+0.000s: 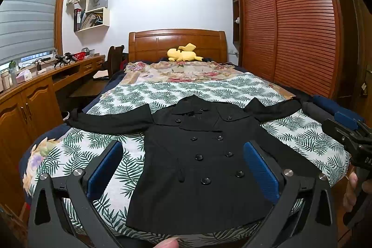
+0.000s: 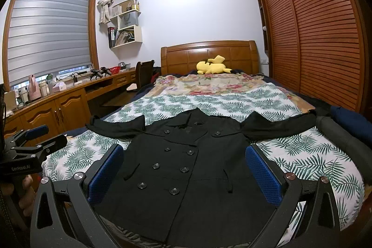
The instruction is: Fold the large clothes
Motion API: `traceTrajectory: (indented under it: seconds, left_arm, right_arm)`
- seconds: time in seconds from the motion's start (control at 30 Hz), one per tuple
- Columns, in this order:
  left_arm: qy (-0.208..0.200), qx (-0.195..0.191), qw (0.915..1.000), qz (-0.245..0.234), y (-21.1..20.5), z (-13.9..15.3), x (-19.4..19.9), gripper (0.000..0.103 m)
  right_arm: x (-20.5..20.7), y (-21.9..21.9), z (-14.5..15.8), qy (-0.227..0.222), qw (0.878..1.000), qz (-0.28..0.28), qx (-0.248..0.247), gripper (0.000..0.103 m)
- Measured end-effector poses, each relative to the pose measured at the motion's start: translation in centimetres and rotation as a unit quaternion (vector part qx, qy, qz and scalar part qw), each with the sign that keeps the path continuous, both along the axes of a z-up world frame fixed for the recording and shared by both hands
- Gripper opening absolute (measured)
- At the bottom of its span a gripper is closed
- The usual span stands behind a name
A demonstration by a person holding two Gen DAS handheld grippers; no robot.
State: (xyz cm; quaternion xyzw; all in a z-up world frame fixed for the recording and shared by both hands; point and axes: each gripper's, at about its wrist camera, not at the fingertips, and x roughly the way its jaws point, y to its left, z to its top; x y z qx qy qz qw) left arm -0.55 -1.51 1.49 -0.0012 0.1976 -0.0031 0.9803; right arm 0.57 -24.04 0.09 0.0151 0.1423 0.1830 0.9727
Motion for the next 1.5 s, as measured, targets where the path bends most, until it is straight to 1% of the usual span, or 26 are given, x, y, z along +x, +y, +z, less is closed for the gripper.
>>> traceTrajectory:
  seconds: [1.5]
  left_arm:
    - [-0.010,0.002,0.9999,-0.002,-0.08,0.18,-0.48,0.103]
  right_arm:
    - [0.01,0.08,0.07,-0.002,1.000,-0.001,0.003,0.103]
